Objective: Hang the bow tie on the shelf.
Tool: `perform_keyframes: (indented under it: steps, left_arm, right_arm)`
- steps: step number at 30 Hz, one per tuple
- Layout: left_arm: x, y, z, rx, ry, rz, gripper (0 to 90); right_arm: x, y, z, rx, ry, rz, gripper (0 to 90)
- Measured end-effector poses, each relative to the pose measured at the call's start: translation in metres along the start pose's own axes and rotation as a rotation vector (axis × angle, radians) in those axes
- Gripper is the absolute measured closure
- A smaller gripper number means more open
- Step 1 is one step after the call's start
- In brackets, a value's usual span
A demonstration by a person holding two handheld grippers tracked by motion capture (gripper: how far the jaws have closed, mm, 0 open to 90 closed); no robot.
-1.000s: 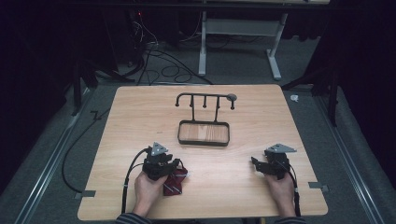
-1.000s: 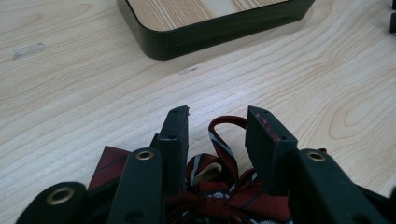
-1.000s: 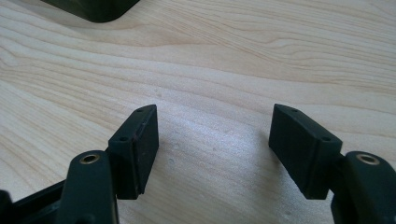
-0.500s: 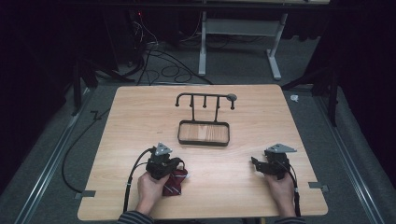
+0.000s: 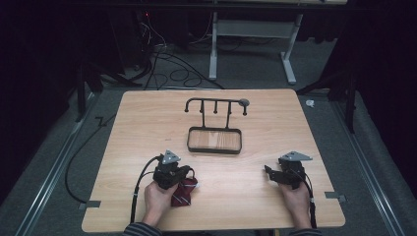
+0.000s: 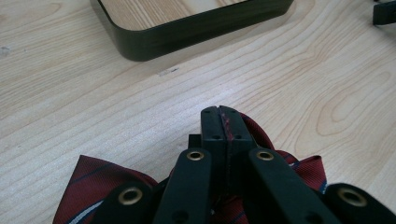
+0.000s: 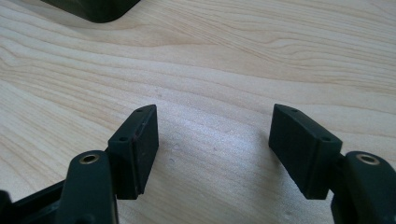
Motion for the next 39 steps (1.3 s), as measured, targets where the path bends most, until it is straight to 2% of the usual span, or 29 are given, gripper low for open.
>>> perform_keyframes:
  steps: [8,13,21,34,39]
  left_arm:
    - [0.006,-0.012,0.0,0.0,0.012,-0.022,89.9]
    - [0.014,-0.021,0.0,0.0,0.026,-0.048,89.9]
    - [0.028,-0.037,0.0,-0.017,0.023,-0.094,89.9]
    - [0.048,-0.055,0.001,-0.021,0.041,-0.135,90.0]
    - [0.059,-0.06,0.0,-0.034,0.049,-0.153,90.0]
  right_arm:
    - [0.0,0.0,0.0,0.0,0.0,0.0,34.3]
    - [0.0,0.0,0.0,0.0,0.0,0.0,34.3]
    - [0.0,0.0,0.0,0.0,0.0,0.0,34.3]
    - [0.0,0.0,0.0,0.004,0.003,0.0,34.3]
    - [0.0,0.0,0.0,0.004,0.004,0.0,34.3]
Point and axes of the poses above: each handheld gripper's, and its own axes: y roughly forward along the jaws, x roughly out of its top, z roughly to its left, the point moved 7 cm from there along y, roughly forward along the jaws, and after that the axes turned 4 degrees about x, right-handed, at the moved point
